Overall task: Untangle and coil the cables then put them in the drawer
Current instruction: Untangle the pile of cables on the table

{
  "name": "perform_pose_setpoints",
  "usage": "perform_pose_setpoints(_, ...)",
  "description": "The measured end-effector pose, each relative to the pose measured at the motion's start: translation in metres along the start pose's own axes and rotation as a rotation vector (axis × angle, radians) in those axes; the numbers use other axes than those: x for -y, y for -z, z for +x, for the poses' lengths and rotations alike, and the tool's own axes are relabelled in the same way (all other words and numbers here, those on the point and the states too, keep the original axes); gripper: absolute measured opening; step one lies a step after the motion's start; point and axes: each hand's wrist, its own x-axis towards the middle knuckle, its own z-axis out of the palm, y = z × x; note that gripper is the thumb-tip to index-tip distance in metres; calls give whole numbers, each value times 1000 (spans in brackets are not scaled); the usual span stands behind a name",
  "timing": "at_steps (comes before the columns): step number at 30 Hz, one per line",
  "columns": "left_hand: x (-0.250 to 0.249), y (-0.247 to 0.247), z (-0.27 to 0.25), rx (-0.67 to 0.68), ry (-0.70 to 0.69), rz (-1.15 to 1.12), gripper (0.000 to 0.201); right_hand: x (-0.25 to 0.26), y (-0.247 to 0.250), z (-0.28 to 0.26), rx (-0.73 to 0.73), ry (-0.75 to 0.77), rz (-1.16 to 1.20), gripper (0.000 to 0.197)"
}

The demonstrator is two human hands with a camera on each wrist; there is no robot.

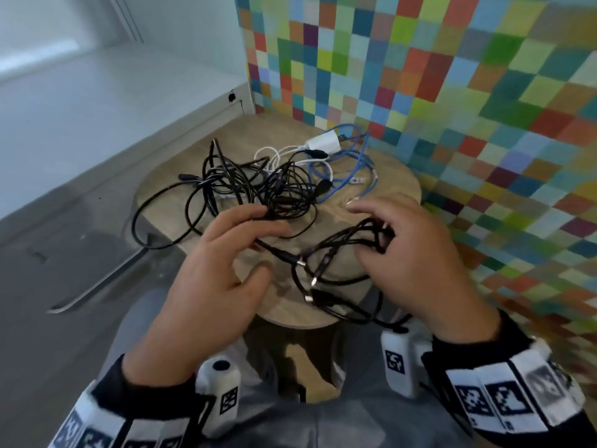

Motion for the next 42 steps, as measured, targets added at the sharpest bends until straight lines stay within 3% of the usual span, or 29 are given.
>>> perform_pose_setpoints(4,-4,3,-11,65,40,16,53,1,13,-3,-42,-27,251,36)
perform_pose_setpoints(9,-8,9,-12,-47,35,-76,39,11,16,-14,-43,-23,712,32)
perform_pose_setpoints(12,-12,3,-12,-84,33,-312,38,17,10,-23,59,-23,822,27)
perform_pose_setpoints(15,-16,-7,-8,-51,10,-387,48,21,-5,-24,169,-46,941,25)
perform_pose_setpoints(17,-20,-10,-2,-67,12,-458,45,27,-16,-22,204,-94,1036,31)
perform_pose_setpoints(20,-23,-7,9,-135,38,-550,32,33,-24,-17,220,-136,1069,31)
perform_pose_setpoints(23,-23,-5,15,-173,70,-594,26,34,-25,-12,128,-161,1082,25)
perform_pose_setpoints(27,-19,-7,12,-165,94,-617,29,33,-29,-17,2,-187,1055,12)
perform_pose_setpoints(30,-14,-10,6,-182,133,-640,44,27,-34,-24,-6,-229,1012,11)
perform_pose_setpoints(35,-15,-9,3,-338,146,-668,34,27,-36,-22,-38,-224,1046,5)
perform_pose_setpoints(39,6,13,6,-541,188,-746,30,7,-18,-14,-185,-282,1153,15)
perform_pose_setpoints(42,16,25,5,-599,209,-774,30,-2,-6,-12,-178,-254,1137,12)
